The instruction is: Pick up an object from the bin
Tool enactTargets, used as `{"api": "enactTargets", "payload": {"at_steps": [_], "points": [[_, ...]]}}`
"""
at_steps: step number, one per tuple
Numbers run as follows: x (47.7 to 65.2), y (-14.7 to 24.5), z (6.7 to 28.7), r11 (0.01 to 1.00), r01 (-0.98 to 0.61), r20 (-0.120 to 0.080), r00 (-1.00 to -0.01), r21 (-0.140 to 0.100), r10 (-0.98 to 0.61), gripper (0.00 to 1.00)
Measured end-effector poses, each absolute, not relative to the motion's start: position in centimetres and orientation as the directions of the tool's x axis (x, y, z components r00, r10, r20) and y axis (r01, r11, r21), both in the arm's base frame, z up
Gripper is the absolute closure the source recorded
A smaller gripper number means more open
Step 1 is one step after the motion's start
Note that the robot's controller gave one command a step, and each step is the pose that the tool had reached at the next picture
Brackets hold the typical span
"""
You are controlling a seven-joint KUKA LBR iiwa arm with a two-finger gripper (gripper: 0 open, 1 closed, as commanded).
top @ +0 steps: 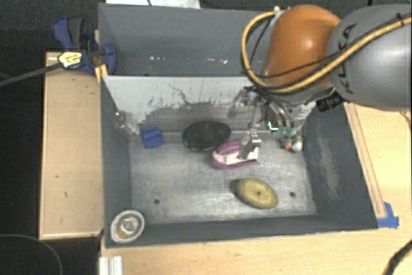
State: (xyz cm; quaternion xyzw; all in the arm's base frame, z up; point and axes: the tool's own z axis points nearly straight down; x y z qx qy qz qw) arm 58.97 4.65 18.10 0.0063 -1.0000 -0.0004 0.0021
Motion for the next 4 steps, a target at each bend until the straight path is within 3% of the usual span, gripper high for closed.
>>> {"api": "enactTargets", "payload": {"at_steps": [1,2,3,4], "points": [[58.5,7.9,11.7,0.945,-0.326,-0.016,-0.945,-0.002,-0.326,0.0],[59.1,7.7,10.4,0.96,-0.28,-0.03,-0.959,-0.002,-0.28,0.0],[59.2,7.7,10.4,0.961,-0.277,-0.036,-0.96,-0.001,-0.277,1.0],[57.4,7.2,23.1,0.962,-0.271,-0.01,-0.962,-0.001,-0.271,1.0]]}}
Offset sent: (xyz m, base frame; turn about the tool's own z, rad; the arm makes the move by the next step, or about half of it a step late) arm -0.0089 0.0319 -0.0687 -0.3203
